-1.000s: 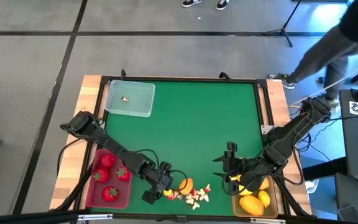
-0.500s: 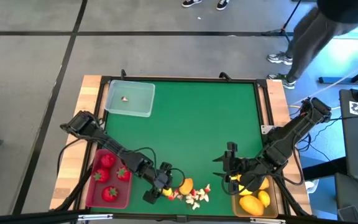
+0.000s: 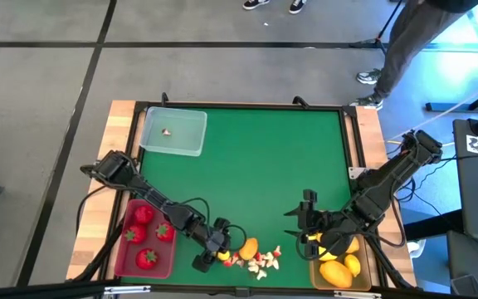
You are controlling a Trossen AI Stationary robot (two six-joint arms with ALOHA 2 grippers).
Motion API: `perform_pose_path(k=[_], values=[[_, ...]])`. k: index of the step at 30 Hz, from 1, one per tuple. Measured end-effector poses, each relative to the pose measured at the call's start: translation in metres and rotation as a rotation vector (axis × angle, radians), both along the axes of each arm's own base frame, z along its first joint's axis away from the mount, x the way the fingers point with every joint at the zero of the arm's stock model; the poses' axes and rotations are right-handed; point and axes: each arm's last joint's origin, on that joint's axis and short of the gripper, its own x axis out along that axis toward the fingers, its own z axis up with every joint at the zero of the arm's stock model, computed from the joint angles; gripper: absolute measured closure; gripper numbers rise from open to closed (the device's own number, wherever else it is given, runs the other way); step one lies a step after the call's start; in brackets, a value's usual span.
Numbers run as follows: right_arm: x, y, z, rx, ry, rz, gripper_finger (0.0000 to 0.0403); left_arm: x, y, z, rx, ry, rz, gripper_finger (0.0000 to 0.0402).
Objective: Sort produce into baskets
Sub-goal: Put the yellow lemon into the orange bin
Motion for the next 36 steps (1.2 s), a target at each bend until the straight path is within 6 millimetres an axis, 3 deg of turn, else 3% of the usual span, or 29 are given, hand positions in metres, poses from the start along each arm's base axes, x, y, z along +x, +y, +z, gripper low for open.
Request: perform_pose_path(k=[14, 20, 29, 36], values=[[0.0, 0.0, 0.0, 0.0, 0.0, 0.0, 0.0182, 0.0, 0.001, 0.002, 0.009, -0.002, 0.013, 0.0185], [-0.003, -0.002, 0.007, 0.021, -0.025, 0.002, 0.0182, 0.001, 0.013, 0.03, -0.014, -0.053, 0.054, 0.0192], [-0.03, -0.029, 0.047, 0.02, -0.164, 0.029, 0.0182, 0.004, 0.046, 0.091, 0.007, -0.28, 0.235, 0.0193], [-0.079, -0.079, 0.094, 0.057, -0.356, -0.007, 0.0182, 0.016, 0.059, 0.116, 0.011, -0.519, 0.3, 0.0193]])
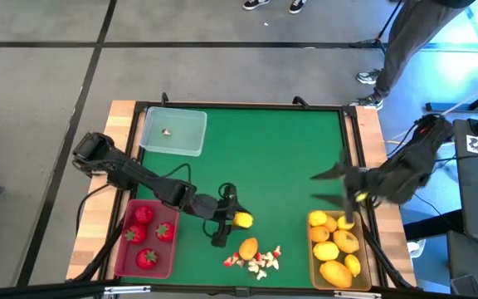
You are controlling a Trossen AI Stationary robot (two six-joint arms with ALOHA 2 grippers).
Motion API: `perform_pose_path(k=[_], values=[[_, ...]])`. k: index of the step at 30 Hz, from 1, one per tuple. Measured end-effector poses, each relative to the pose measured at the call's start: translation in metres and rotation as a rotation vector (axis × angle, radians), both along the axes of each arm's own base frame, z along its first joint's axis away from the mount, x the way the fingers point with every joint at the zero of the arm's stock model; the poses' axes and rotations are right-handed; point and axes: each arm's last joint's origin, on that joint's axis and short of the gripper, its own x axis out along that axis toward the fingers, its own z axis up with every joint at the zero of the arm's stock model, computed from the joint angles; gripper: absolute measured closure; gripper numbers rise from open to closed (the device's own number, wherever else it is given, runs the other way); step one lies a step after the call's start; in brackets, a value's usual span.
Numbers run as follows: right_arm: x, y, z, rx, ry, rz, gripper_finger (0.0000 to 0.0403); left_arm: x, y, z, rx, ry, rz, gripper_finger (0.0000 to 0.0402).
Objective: Sort produce into baskets
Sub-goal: Put the yellow lemon into the orange bin
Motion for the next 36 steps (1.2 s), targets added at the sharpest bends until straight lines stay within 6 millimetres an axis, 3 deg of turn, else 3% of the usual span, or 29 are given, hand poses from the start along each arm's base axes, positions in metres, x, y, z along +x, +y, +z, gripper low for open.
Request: perform_pose_path(k=[7, 16, 23, 32, 36], values=[[-0.054, -0.052, 0.02, 0.087, -0.105, -0.002, 0.0182, 0.019, 0.016, 0.0, 0.012, -0.144, 0.075, 0.0193], [-0.078, -0.073, 0.014, 0.076, -0.075, 0.025, 0.0182, 0.07, 0.012, -0.002, 0.048, -0.182, 0.031, 0.0193], [-0.078, -0.071, -0.03, 0.046, 0.022, 0.088, 0.0182, 0.113, -0.001, -0.004, 0.05, -0.223, -0.041, 0.0193], [-0.108, -0.09, -0.061, 0.27, -0.206, 0.37, 0.0182, 0.15, -0.002, -0.015, 0.014, -0.251, -0.119, 0.0193], [-0.11, -0.091, -0.085, 0.289, -0.215, 0.389, 0.0182, 0.162, -0.001, -0.025, 0.003, -0.282, -0.128, 0.0193]])
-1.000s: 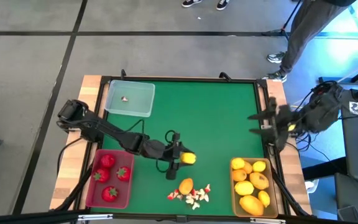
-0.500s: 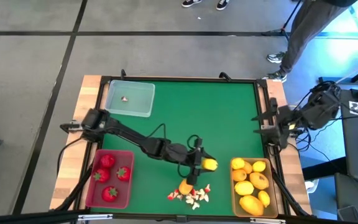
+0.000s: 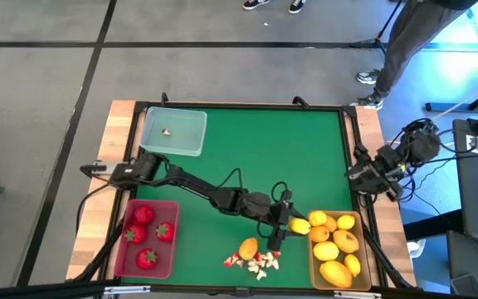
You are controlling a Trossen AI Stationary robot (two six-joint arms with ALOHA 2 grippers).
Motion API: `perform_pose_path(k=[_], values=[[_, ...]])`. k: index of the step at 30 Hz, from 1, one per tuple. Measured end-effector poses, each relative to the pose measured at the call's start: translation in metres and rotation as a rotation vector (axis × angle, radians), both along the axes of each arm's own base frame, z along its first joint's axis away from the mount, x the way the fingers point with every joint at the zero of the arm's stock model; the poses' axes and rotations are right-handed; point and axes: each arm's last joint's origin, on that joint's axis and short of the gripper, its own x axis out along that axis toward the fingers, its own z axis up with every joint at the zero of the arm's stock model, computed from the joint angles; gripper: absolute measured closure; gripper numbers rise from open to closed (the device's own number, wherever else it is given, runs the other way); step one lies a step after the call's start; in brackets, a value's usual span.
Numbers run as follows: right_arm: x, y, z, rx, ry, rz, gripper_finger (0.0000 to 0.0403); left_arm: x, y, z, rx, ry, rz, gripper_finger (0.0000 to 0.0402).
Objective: Sort produce into baskets
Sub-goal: Put the yellow lemon into the orange bin
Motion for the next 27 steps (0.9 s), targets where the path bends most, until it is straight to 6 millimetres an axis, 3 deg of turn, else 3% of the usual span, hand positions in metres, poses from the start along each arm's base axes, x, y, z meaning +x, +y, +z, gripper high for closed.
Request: perform_pose_path(k=[4, 8, 16, 27], values=[[0.005, 0.005, -0.02, -0.015, 0.025, -0.001, 0.0182, 0.011, -0.001, -0.009, 0.0, -0.002, 0.002, 0.0193], [0.009, 0.009, -0.026, -0.018, 0.025, -0.005, 0.0182, 0.023, -0.005, -0.015, 0.018, -0.021, -0.002, 0.0193], [0.01, 0.009, -0.026, 0.003, 0.024, -0.002, 0.0182, 0.052, -0.012, -0.023, 0.019, -0.084, -0.003, 0.0193], [0.01, 0.009, -0.026, 0.002, 0.027, 0.0, 0.0182, 0.067, -0.007, -0.026, 0.01, -0.135, 0.013, 0.0193]])
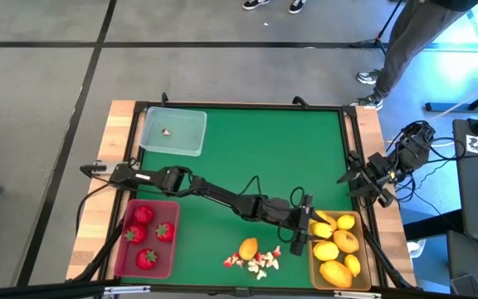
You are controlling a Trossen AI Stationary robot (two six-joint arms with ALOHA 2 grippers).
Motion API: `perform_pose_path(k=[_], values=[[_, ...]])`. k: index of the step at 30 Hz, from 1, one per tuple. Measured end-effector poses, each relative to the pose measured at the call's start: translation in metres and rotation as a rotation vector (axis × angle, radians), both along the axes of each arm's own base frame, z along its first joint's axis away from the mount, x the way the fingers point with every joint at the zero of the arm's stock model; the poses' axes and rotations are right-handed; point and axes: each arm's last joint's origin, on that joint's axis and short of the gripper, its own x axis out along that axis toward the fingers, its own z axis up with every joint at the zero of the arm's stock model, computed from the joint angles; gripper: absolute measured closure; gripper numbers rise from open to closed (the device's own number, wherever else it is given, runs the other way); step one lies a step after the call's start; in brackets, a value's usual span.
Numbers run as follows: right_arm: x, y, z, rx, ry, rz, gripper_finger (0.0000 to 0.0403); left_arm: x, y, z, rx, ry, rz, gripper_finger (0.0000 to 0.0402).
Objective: Sort produce into baskets
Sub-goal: Put the yellow lemon into the orange bin
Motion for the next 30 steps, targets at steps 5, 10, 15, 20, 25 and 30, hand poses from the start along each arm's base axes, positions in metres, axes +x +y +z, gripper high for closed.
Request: perform_pose_path(k=[5, 10, 15, 20, 25, 30], values=[[0.0, 0.0, 0.0, -0.002, -0.001, 0.0, 0.0182, 0.002, 0.006, 0.005, -0.039, -0.111, 0.01, 0.0194], [0.0, 0.0, 0.0, -0.002, -0.002, -0.003, 0.0182, 0.006, 0.006, -0.016, -0.069, -0.077, 0.011, 0.0194], [0.0, 0.0, 0.0, -0.003, -0.001, -0.004, 0.0182, 0.016, -0.001, -0.027, -0.074, -0.074, -0.007, 0.0194], [0.0, 0.0, 0.0, -0.003, -0.001, -0.004, 0.0182, 0.024, -0.01, -0.034, -0.063, -0.053, -0.042, 0.0194], [0.0, 0.0, 0.0, -0.005, 0.001, -0.004, 0.0182, 0.024, -0.007, -0.037, -0.09, -0.068, -0.035, 0.0194], [0.0, 0.0, -0.001, -0.008, 0.004, -0.003, 0.0182, 0.024, -0.007, -0.036, -0.055, -0.073, -0.015, 0.0194]])
